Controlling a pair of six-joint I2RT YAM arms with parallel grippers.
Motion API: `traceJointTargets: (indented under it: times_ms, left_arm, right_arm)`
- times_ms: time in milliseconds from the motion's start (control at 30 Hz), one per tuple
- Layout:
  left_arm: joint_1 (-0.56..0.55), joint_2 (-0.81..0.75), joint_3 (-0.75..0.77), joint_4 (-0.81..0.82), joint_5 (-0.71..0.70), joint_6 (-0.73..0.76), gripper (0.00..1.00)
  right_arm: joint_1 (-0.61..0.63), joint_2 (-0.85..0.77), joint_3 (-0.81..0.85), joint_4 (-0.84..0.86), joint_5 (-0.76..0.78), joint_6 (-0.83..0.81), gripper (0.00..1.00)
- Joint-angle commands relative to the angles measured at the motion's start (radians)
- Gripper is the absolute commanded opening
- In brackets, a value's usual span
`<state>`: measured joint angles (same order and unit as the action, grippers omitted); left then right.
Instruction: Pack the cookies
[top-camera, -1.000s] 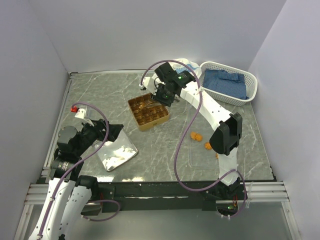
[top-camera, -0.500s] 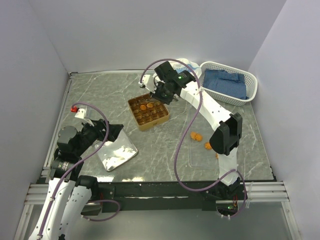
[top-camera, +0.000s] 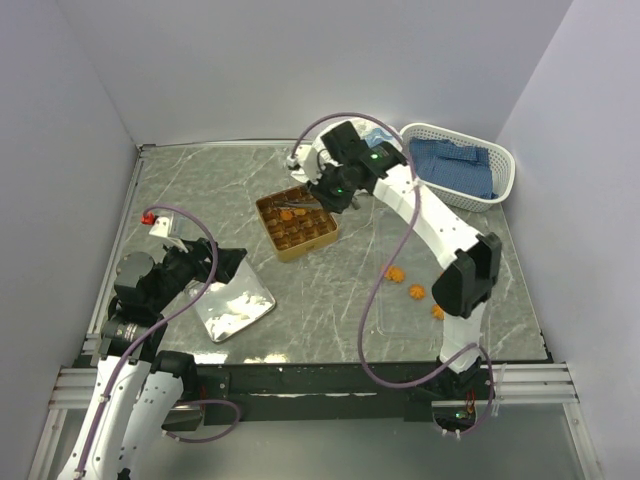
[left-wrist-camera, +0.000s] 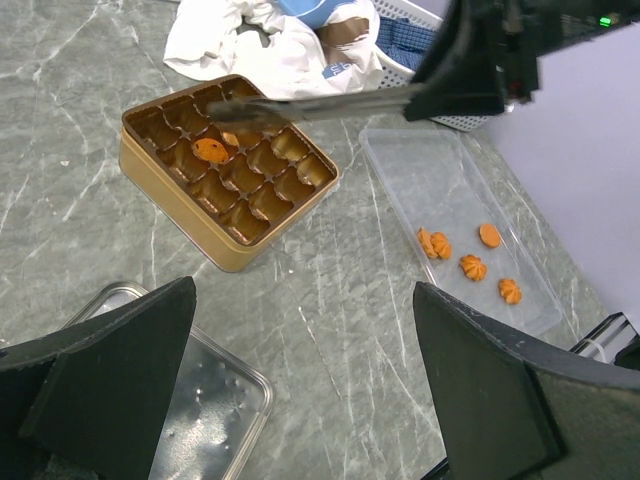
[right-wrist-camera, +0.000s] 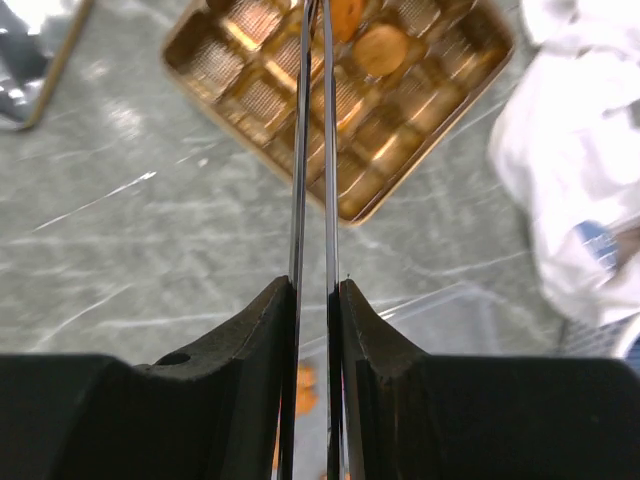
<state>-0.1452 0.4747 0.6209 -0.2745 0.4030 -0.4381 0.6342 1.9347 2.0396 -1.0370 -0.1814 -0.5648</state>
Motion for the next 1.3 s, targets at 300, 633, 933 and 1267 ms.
traceJointTargets:
  times_ms: [300, 633, 933, 1267]
  left_arm:
    - [0.007, -0.031, -0.003, 0.047, 0.022, 0.015, 0.96]
    - [0.009, -0.015, -0.004, 0.051, 0.037, 0.013, 0.96]
    - [0.009, -0.018, -0.004, 0.052, 0.049, 0.012, 0.96]
    - [0.009, -0.030, -0.006, 0.052, 0.053, 0.012, 0.96]
  right_arm:
    - [-0.339, -0.635, -0.639, 0.118, -0.248, 0.143, 0.31]
    - [-0.595, -0.950, -0.895, 0.094, -0.323, 0.123, 0.32]
    - [-0.801, -1.005, -0.941, -0.024, -0.340, -0.026, 0.32]
    - [-0.869, -0.973, -1.009, -0.038, -0.328, -0.087, 0.33]
